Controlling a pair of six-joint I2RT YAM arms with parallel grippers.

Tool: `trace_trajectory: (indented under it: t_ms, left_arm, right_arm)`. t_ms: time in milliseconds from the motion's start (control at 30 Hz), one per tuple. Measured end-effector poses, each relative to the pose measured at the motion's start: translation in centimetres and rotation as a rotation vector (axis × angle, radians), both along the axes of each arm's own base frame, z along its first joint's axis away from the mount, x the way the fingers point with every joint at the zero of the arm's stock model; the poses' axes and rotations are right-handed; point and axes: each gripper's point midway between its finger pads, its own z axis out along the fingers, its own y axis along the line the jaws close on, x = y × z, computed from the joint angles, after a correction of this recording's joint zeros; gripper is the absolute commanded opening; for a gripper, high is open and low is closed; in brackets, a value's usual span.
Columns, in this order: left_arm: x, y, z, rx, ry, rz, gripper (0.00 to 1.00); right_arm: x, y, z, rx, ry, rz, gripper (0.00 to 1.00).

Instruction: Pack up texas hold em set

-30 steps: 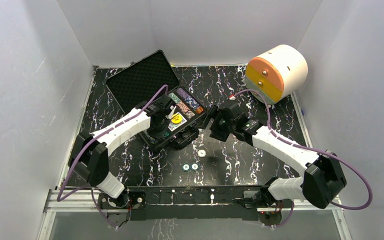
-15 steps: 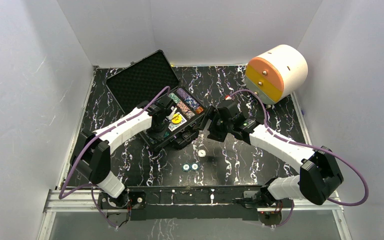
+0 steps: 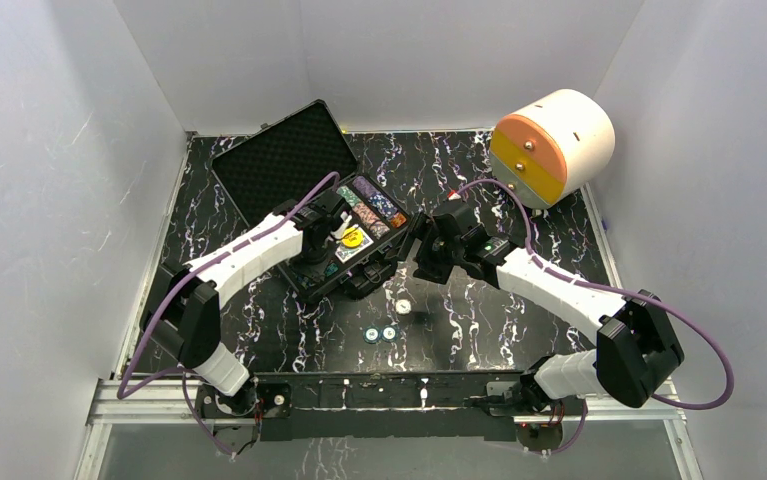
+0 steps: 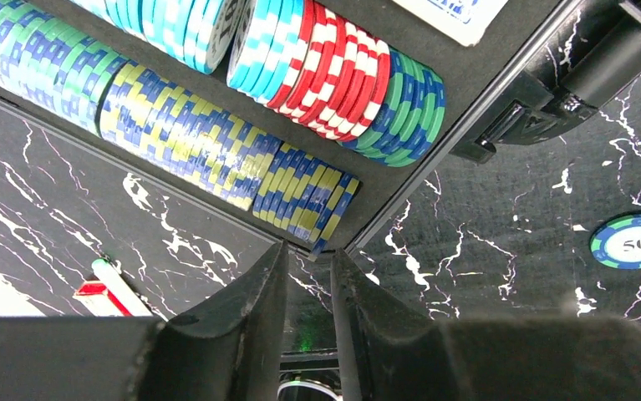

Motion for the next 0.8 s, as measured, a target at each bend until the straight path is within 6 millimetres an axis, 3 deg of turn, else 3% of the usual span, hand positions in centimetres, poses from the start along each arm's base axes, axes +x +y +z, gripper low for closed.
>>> trace_trajectory:
  t_ms: [67,133,200,300,367,800]
  left_arm:
    - [0.0,0.0,0.2,-0.001,0.001,-0.001,0.38]
    - [0.2,-0.4,0.6,-0.020,-0.006,-0.002,0.40]
    - [0.4,-0.8,1.2,-0.041,-0.020,-0.005,0.36]
    - [0.7,-1.8,2.0,-0.105,-0.042,-0.012,0.11]
    - [0.7,-2.0,1.9,-0.113,-0.042,-0.011,0.06]
    - [1.1,-1.1,0.2,-0.062,-0.025,0.018,0.10]
  right_arm:
    - [0.0,0.0,0.0,-0.001,0.000,0.000,0.88]
    - [0.0,0.0,0.0,0.000,0.000,0.000,0.88]
    - [0.0,0.0,0.0,0.000,0.000,-0.001,0.88]
    - [0.0,0.0,0.0,0.000,0.001,-0.001,0.87]
    - [0.0,0.0,0.0,-0.002,0.002,-0.002,0.87]
    - [0.0,-0.2,-0.1,-0.007,0.004,-0.005,0.87]
